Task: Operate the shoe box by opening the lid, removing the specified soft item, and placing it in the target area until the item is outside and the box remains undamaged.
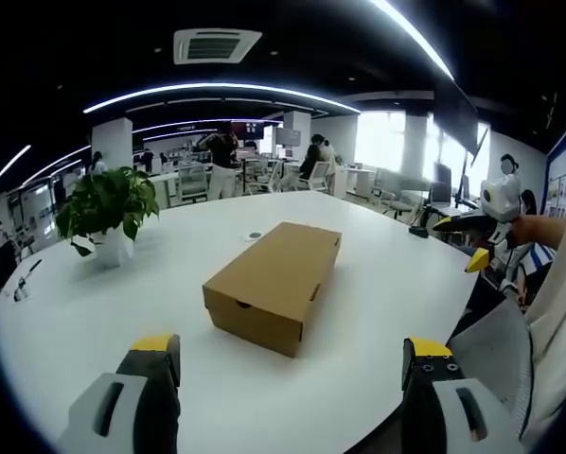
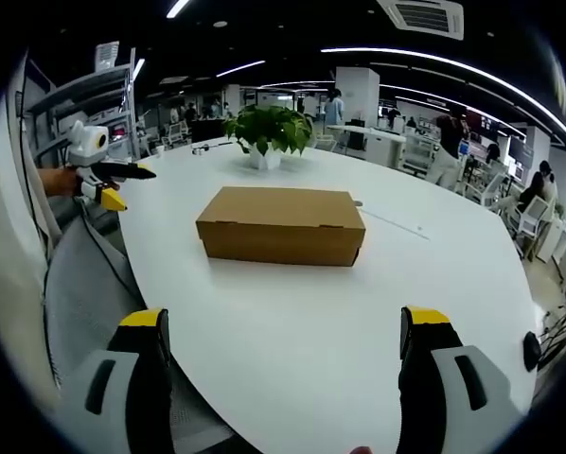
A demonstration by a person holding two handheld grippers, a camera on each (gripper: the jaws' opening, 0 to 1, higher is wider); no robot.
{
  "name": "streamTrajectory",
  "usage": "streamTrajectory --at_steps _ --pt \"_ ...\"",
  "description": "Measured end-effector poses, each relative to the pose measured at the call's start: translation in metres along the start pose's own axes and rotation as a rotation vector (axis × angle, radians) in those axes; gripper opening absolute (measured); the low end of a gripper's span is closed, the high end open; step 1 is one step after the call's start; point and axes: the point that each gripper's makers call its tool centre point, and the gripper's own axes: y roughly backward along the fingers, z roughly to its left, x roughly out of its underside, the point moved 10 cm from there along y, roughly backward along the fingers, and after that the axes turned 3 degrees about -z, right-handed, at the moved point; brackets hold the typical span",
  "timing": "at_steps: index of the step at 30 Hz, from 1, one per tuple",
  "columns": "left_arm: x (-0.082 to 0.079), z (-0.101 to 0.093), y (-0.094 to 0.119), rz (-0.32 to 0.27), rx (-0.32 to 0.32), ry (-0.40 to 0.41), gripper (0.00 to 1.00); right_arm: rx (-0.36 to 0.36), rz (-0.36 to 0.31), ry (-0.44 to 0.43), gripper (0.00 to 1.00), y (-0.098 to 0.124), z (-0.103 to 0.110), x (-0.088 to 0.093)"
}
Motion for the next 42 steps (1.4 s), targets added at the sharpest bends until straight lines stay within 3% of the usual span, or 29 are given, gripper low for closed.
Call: streamTrajectory --at_steps 18,28,42 --pt "0.005 -0.001 -0.015 0.018 -0.081 -0.002 0.97 -0.070 0.012 0.034 0.96 -0.030 -0.027 -0.009" --pt "0.009 0.002 -0.019 0.036 -0.161 0.033 0.93 -0.111 0.038 0.075 0.96 -0.051 -0.046 -0.013" --pt "0.015 -0.007 -0.048 0.059 -0.188 0.060 0.89 -0.160 0.048 0.100 0.96 -0.078 -0.072 -0.016"
